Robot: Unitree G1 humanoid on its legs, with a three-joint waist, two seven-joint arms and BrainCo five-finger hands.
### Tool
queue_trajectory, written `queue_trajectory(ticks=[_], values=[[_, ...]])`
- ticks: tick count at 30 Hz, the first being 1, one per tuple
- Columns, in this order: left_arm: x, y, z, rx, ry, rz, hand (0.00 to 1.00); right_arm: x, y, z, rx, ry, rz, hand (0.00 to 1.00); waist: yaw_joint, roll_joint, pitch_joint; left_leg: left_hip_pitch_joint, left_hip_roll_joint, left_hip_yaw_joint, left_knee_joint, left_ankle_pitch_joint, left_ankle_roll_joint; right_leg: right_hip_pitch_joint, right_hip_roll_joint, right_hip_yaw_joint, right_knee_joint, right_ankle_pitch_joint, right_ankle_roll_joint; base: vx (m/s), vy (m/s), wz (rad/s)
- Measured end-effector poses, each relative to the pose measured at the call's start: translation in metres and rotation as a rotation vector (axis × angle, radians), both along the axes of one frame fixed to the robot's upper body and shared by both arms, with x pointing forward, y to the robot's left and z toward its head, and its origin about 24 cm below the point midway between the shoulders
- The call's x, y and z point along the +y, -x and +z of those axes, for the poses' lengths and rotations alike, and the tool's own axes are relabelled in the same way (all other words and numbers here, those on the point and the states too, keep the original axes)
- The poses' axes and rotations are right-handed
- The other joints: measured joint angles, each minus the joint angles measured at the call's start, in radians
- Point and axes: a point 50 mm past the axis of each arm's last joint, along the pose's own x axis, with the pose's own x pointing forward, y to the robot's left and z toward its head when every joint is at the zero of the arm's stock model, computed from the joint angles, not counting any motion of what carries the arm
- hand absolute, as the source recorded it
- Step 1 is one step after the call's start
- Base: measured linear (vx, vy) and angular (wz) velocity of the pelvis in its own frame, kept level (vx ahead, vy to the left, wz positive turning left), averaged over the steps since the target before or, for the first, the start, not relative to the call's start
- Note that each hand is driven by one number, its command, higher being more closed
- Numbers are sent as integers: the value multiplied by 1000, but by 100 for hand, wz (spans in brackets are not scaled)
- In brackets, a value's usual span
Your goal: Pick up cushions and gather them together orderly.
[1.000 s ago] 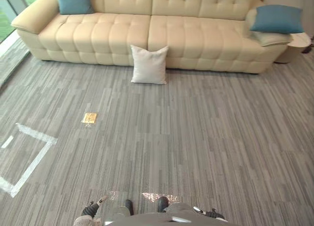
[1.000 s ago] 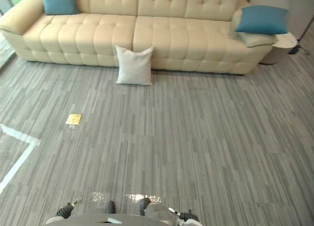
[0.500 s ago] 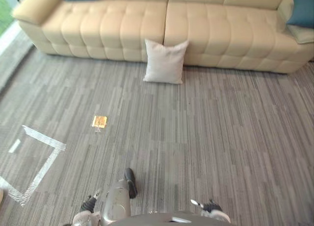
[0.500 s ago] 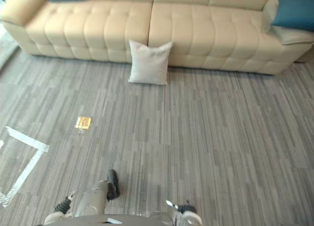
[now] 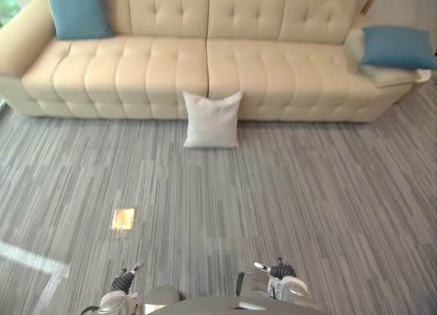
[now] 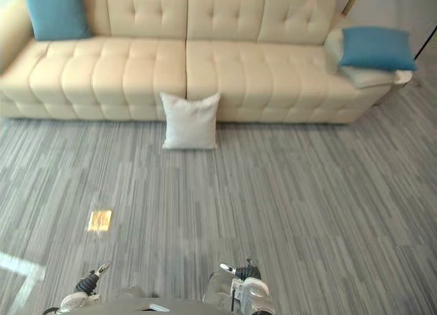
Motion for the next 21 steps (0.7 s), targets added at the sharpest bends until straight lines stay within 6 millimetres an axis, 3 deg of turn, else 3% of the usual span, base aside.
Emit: queue_trajectory(ticks=[2,4,6,7,10,12,13,14,15,17,19,21], values=[[-13,-8,-1,-19,33,-5,0,-1,-8,4,-32,5,2,0,-17,11,7,46,17,-9,-53,0,-6,-69,44,-33,-226,25,-1,378,-161,37],[-24,-11,-2,-19,59,-13,0,-1,-11,6,-40,3,-5,0,-31,13,10,104,18,-37,-114,-2,-48,-78,74,-31,-550,177,4,402,-210,48],[-29,-12,-3,-13,72,-15,0,-3,-14,7,-54,-1,-1,0,-33,28,18,151,28,-84,-116,-3,-64,-52,92,-10,-537,320,-45,471,-239,27],[-35,-14,-3,-18,88,-16,0,-7,-17,9,-63,9,5,0,-28,55,18,153,43,-89,-111,23,-82,-62,98,-14,-492,264,-49,557,-292,11],[-47,-16,-4,-26,117,-13,0,-13,-19,11,-74,14,-25,0,-37,92,16,161,87,-139,-49,72,-123,-42,111,-45,-403,151,-57,457,-252,13],[-43,-19,-2,-47,119,20,0,-11,-15,9,-56,9,-19,0,-45,94,20,85,139,-185,197,118,-194,35,134,-70,-417,103,-63,436,-228,19],[-41,-21,-1,-65,123,57,0,-11,-12,7,-45,11,-17,0,-42,95,19,-4,165,-224,423,229,-240,96,151,-68,-449,90,-78,461,-173,-10],[-39,-21,0,-78,125,94,0,-11,-10,7,-39,11,-16,0,-35,97,19,-89,194,-227,616,241,-263,151,172,-58,-486,83,-86,449,-137,-29],[-37,-21,1,-85,125,109,0,-11,-10,7,-37,10,-16,0,-31,99,21,-123,208,-215,692,236,-263,178,186,-46,-506,77,-96,358,-70,-57],[-34,-19,2,-96,121,141,0,-11,-7,5,-20,6,-17,0,-11,98,26,-225,238,-145,830,185,-228,283,216,2,-587,74,-102,302,5,-67],[-33,-19,3,-104,116,142,0,-11,-4,4,-11,7,-19,0,2,99,26,-296,238,-103,822,137,-193,351,216,34,-642,74,-97,374,94,-60],[-33,-18,2,-104,120,150,0,-12,1,2,4,6,-25,0,21,96,26,-354,237,-48,697,95,-154,421,199,69,-695,93,-68,352,151,-58]])
